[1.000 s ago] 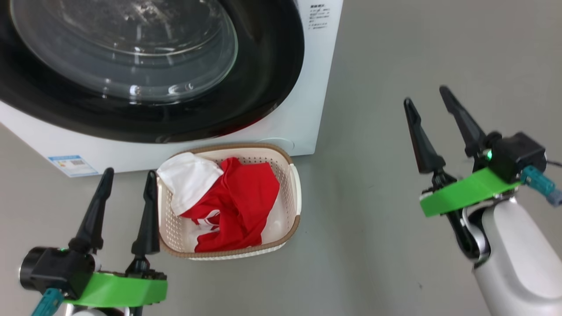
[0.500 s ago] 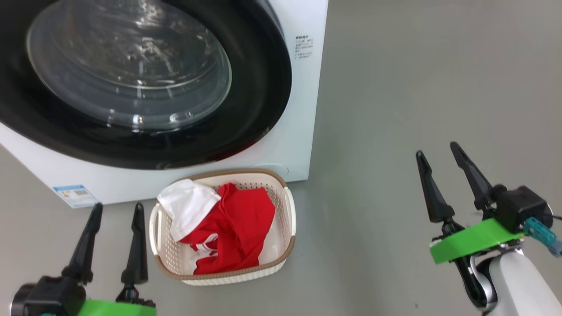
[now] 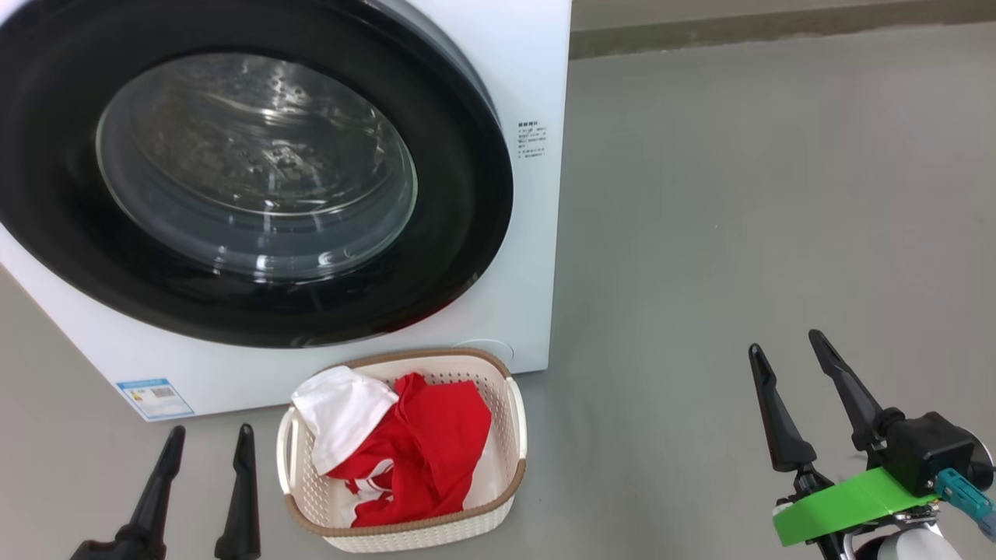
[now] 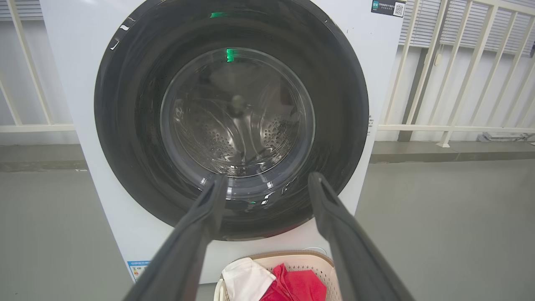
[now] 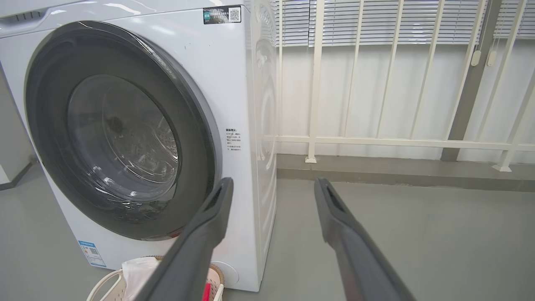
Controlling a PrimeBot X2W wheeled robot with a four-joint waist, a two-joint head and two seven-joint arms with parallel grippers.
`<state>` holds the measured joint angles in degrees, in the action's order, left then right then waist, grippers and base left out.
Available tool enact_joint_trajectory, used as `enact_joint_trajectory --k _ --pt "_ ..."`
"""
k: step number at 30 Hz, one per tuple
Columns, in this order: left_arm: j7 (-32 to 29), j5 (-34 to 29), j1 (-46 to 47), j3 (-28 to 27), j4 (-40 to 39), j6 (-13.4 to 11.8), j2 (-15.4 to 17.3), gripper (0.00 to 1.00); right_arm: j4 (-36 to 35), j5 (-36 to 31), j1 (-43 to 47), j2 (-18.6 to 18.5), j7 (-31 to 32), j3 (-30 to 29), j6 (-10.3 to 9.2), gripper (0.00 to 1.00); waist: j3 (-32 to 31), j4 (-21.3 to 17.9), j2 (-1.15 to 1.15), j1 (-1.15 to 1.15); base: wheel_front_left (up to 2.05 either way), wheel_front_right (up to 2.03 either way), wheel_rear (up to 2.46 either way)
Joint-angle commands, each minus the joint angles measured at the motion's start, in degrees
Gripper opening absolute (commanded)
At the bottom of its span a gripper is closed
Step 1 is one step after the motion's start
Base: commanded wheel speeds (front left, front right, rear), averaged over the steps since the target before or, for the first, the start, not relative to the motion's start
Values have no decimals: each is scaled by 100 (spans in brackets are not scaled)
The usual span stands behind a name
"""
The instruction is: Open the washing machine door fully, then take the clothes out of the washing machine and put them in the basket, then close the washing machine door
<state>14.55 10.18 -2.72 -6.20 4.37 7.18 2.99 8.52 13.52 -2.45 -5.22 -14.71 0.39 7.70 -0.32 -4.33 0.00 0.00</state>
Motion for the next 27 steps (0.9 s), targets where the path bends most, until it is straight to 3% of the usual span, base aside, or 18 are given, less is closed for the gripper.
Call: enact_joint_trajectory --k 1,21,22,27 --pt "45 -20 41 -213 -130 31 53 100 -176 -62 -41 -23 -29 65 -21 100 -74 5 0 0 0 0 0" --pt "45 -139 -203 -218 -299 31 17 100 -283 -14 300 -25 -29 25 -21 100 -349 -13 0 0 0 0 0" --pt "0 -84 -321 -42 -133 0 -22 0 -130 1 378 67 0 -88 0 0 -349 -13 0 0 0 0 0" --pt "-44 -109 -383 15 251 -8 -127 0 258 4 578 180 9 -48 1 0 -352 -12 0 0 0 0 0"
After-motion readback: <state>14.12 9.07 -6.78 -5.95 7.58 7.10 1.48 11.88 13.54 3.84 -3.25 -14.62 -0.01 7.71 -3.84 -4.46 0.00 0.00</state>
